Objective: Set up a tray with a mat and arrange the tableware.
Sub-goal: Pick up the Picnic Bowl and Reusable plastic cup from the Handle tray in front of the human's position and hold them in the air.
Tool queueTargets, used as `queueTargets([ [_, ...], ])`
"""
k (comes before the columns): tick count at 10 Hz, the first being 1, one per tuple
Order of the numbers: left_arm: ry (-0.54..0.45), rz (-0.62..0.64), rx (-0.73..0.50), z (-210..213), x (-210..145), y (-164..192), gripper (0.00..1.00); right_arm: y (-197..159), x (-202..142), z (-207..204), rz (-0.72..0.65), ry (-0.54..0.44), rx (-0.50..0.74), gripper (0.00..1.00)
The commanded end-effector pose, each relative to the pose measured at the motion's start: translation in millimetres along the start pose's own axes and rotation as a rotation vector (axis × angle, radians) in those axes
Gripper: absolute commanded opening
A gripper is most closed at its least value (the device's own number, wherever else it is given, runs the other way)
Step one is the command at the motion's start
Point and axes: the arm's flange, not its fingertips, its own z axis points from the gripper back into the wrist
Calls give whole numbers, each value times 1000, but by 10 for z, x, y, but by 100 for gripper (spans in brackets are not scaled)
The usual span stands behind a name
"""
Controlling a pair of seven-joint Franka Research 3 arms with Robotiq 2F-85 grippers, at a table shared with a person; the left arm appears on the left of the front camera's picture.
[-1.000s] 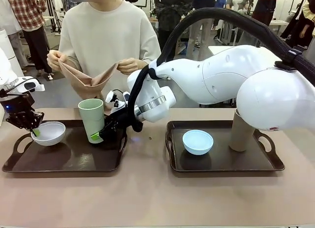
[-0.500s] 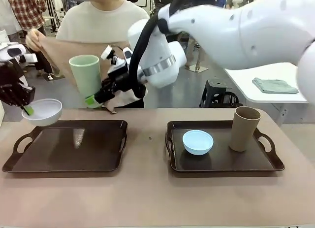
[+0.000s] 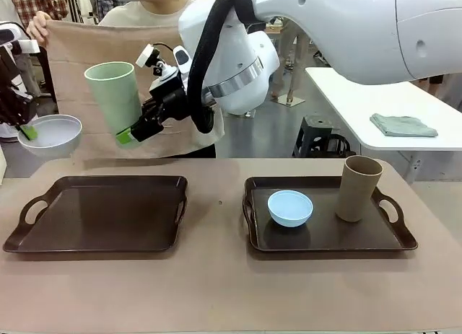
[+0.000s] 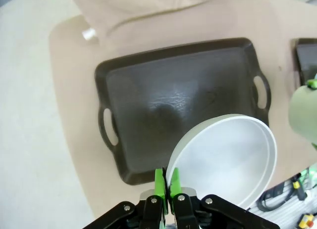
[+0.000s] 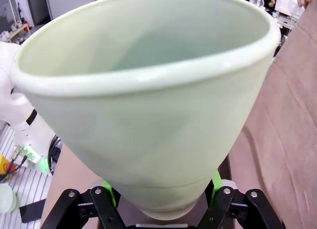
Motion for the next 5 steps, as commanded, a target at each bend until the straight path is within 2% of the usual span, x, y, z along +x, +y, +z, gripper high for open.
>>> queueTargets([
  [1, 7, -8, 1, -56, -4, -18, 0, -62, -11, 20, -3, -4, -1, 0],
  [5, 7, -8, 1, -56, -4, -18, 0, -62, -11, 20, -3, -4, -1, 0],
])
